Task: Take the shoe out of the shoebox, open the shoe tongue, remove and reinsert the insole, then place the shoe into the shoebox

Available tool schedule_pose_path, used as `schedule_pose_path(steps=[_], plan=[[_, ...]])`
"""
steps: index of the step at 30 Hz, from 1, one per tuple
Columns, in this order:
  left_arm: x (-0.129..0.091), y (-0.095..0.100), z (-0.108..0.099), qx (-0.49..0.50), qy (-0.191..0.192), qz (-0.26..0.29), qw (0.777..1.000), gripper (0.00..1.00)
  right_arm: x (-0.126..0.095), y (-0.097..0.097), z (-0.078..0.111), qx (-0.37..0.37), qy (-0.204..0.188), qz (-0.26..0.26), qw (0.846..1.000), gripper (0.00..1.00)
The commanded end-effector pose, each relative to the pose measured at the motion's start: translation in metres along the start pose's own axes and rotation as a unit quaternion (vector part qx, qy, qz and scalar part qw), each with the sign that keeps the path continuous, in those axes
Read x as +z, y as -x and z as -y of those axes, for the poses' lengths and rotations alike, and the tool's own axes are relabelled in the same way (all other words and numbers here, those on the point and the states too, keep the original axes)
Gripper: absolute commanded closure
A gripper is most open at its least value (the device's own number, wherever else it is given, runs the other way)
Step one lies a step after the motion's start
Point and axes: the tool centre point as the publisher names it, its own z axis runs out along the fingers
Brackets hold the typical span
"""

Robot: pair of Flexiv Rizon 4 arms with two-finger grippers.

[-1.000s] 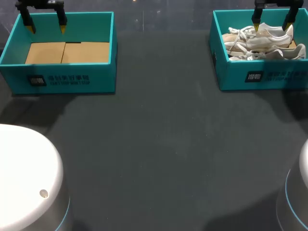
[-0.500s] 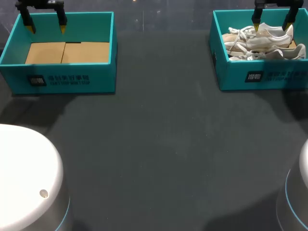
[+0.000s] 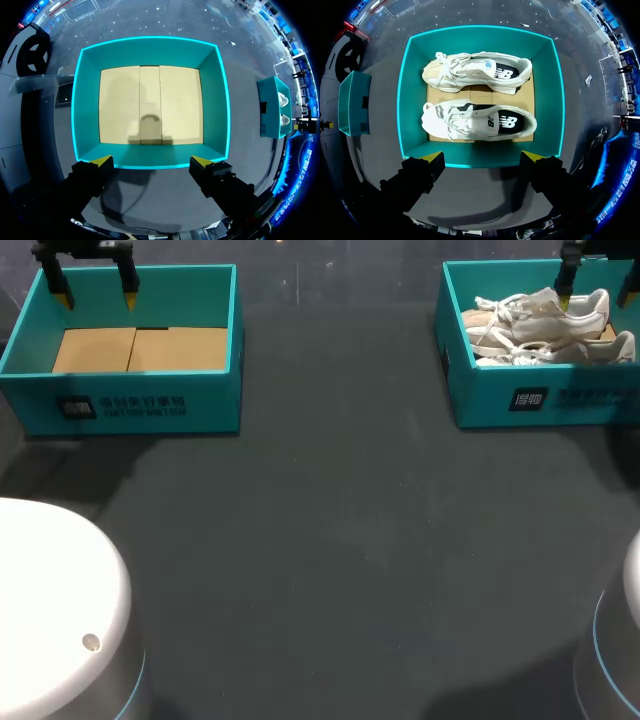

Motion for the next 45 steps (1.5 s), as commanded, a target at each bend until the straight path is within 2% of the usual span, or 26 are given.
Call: schedule_pose_path(steps=[1,6,13,15,20,21,22,29,34,36,45], plan=[[0.0,0.0,0.0,0.0,0.0,0.0,1.0,0.0,0.007,0.024,0.006,0.006,0.004,-0.004,1.0,0.0],[0.0,0.0,0.0,0.0,0.0,0.0,1.0,0.0,0.017,0.049,0.007,0.01,0.005,0.012,1.0,0.0],[0.0,0.0,0.0,0.0,0.0,0.0,1.0,0.0,0.039,0.071,0.003,0.01,0.002,0.02,1.0,0.0],[0.0,0.0,0.0,0.0,0.0,0.0,1.0,0.0,0.045,0.074,0.002,0.01,-0.001,0.022,1.0,0.0],[0.0,0.0,0.0,0.0,0.0,0.0,1.0,0.0,0.061,0.081,-0.004,0.012,-0.007,0.03,0.999,0.1],[0.0,0.0,0.0,0.0,0.0,0.0,1.0,0.0,0.065,0.082,-0.005,0.012,-0.009,0.037,0.999,0.19],[0.0,0.0,0.0,0.0,0.0,0.0,1.0,0.0,0.068,0.083,-0.006,0.013,-0.009,0.037,0.999,0.23],[0.0,0.0,0.0,0.0,0.0,0.0,1.0,0.0,0.084,0.089,-0.015,0.017,-0.012,0.039,0.999,0.2],[0.0,0.0,0.0,0.0,0.0,0.0,1.0,0.0,0.094,0.092,-0.021,0.021,-0.014,0.035,0.999,0.24],[0.0,0.0,0.0,0.0,0.0,0.0,1.0,0.0,0.099,0.093,-0.023,0.023,-0.014,0.034,0.999,0.2],[0.0,0.0,0.0,0.0,0.0,0.0,1.0,0.0,0.117,0.097,-0.028,0.031,-0.015,0.042,0.999,0.24]])
